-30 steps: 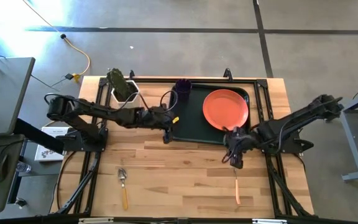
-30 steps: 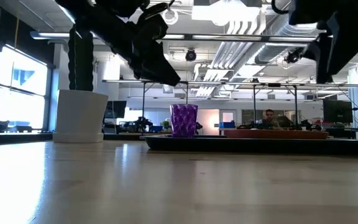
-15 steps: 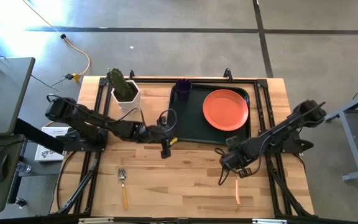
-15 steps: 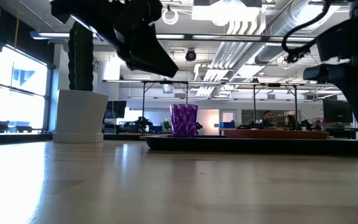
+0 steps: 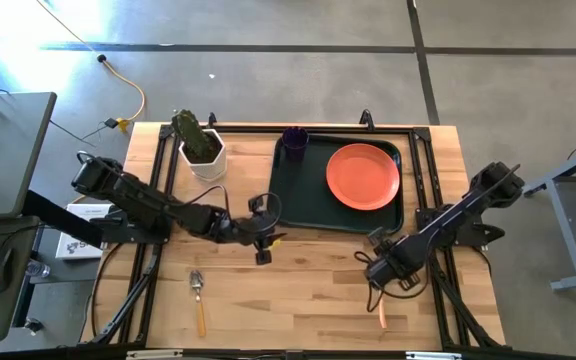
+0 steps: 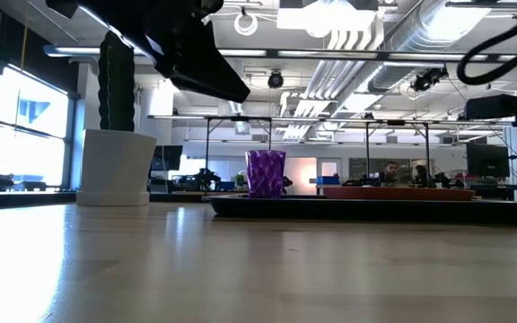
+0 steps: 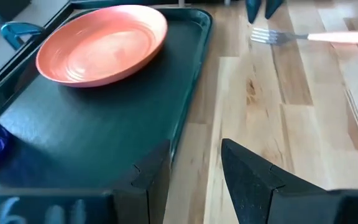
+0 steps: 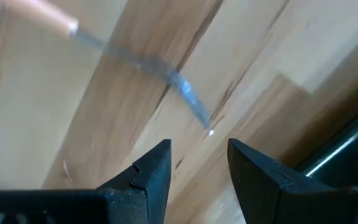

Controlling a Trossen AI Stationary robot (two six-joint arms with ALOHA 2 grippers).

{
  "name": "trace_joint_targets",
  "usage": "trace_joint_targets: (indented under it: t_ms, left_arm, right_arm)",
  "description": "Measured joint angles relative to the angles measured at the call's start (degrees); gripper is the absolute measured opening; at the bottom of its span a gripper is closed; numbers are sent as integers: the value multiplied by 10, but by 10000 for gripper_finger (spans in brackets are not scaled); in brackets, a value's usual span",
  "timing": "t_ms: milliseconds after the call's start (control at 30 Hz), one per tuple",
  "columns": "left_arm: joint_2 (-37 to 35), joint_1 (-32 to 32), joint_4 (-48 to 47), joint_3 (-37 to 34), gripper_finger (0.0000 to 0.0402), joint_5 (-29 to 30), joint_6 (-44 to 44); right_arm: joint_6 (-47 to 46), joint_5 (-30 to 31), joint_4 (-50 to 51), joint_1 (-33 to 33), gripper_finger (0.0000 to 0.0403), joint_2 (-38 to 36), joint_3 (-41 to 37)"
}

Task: Pick and place plate/cup/fork/spoon on tray
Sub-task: Put the fork on the black tray to the bottom of the purple cup

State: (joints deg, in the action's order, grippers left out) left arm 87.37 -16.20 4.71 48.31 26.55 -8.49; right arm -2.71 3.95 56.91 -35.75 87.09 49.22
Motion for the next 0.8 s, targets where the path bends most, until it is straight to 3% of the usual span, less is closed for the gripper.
trace_joint_targets:
  t_ms: [367, 800]
  left_arm:
    - [0, 5, 0, 0, 133, 1, -19]
    - [0, 5, 3, 0, 133, 1, -19]
  right_arm:
    - [7, 21, -78, -4, 149, 0, -25]
    - [30, 20, -79, 5, 149, 29, -25]
